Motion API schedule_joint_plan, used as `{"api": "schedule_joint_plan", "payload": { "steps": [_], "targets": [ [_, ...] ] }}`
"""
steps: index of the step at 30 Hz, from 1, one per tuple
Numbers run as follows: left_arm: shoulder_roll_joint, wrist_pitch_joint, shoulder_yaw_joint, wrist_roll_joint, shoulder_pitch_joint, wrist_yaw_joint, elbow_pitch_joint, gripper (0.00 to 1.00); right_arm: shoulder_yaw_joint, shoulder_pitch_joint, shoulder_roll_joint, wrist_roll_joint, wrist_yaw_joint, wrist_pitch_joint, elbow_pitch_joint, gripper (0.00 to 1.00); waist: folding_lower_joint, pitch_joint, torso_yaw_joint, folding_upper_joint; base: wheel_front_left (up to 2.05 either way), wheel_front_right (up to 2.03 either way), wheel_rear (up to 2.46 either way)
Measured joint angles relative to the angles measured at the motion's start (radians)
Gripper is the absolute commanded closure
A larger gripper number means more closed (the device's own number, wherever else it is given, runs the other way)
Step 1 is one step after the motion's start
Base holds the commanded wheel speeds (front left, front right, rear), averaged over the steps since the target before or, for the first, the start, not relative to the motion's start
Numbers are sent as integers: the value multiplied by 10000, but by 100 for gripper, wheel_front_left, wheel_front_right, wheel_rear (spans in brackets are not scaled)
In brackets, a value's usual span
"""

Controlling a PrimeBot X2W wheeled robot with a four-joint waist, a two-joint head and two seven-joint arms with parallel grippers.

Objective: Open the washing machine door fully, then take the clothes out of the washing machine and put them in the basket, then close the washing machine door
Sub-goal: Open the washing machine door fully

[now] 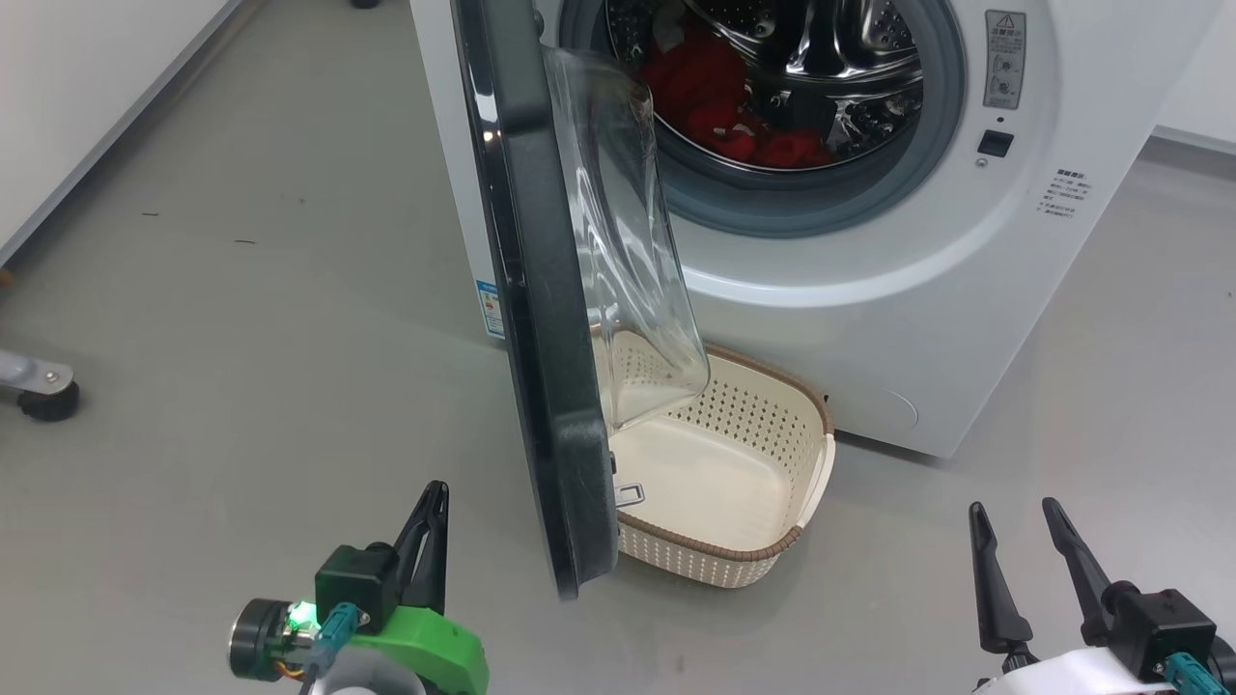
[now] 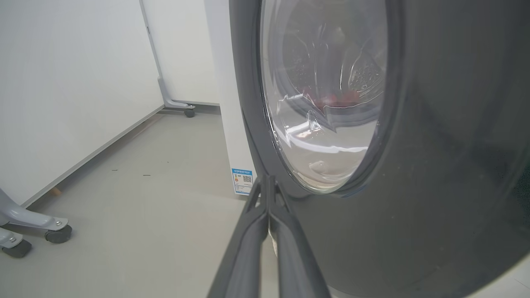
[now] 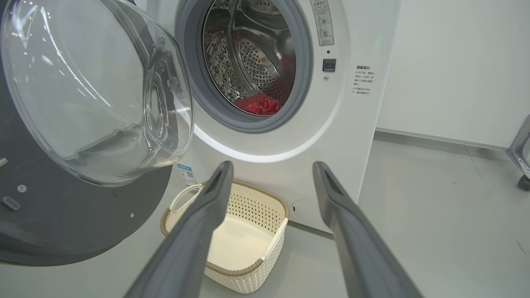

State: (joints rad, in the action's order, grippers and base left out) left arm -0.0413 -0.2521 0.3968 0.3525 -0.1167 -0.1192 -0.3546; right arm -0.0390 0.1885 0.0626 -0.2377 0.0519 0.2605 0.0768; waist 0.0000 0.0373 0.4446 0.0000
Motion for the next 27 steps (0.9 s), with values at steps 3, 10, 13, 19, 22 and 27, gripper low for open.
{"api": "schedule_joint_plan", "payload": {
  "steps": [3, 10, 13, 19, 22, 27],
  "targets": [
    [0, 0, 2, 52, 2, 0, 2, 100, 59, 0, -10, 12, 31, 0, 13, 0, 0, 1, 25, 0, 0, 0, 0],
    [-2, 0, -198, 31, -25, 0, 788, 100, 209, -12, -36, 54, 90, 0, 54, 0, 0, 18, 104, 0, 0, 0, 0],
    [-4, 0, -422, -69, -77, 0, 1524, 100, 240, -32, -46, 128, 182, 0, 54, 0, 0, 27, 143, 0, 0, 0, 0],
    [-2, -4, -700, -324, -597, 0, 3440, 100, 337, -66, -67, 205, 261, 0, 61, 0, 0, 47, 238, 0, 0, 0, 0],
    [-2, -48, -704, -378, -824, 0, 4431, 100, 355, -86, -79, 238, 290, 0, 67, 0, 0, 54, 279, 0, 0, 0, 0],
    [-2, -56, -349, -407, -1035, 38, 5950, 100, 380, -174, -115, 341, 311, 0, 88, 0, 0, 58, 290, 0, 0, 0, 0]
  ]
}}
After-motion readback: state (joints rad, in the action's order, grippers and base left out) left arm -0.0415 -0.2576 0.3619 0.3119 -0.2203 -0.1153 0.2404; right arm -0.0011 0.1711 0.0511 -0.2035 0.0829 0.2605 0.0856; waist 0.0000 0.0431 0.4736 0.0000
